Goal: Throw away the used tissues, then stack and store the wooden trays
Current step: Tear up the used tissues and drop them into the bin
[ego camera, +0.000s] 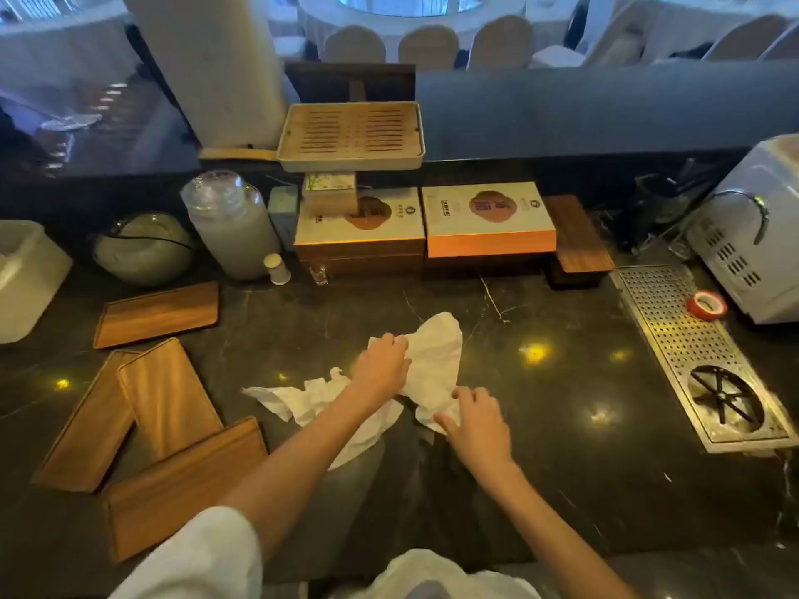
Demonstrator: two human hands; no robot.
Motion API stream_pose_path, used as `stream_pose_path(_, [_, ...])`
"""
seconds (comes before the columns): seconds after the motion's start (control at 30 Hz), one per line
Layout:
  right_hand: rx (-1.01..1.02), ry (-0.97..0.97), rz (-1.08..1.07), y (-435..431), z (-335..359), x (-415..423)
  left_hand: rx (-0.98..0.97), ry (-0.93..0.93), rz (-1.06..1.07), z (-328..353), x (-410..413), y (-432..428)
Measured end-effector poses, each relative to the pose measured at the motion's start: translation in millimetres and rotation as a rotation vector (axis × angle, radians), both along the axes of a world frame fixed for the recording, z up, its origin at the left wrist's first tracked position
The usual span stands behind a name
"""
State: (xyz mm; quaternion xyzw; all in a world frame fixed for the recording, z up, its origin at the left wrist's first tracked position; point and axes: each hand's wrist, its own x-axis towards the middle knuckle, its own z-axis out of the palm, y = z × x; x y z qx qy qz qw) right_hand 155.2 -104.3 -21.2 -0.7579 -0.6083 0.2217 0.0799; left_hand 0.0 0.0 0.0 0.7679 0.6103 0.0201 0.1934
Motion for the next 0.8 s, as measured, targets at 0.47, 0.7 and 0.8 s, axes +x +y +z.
stream_pose_path(0.47, [-0.101,-0.108,0.173,15.2,-58.1,9.9,-0.214,0.239,-0.055,-63.6,47.0,26.3])
stream_pose_path(0.7, [-0.042,0.126,0.151,22.6,-43.5,26.7,-0.076,-0.040,0.092,-56.9,44.0,21.3])
stream_pose_path(0.8, [0.026,0.295,0.083,27.1,-35.1,31.7,-0.003,-0.420,0.328,-36.7,36.4,17.3])
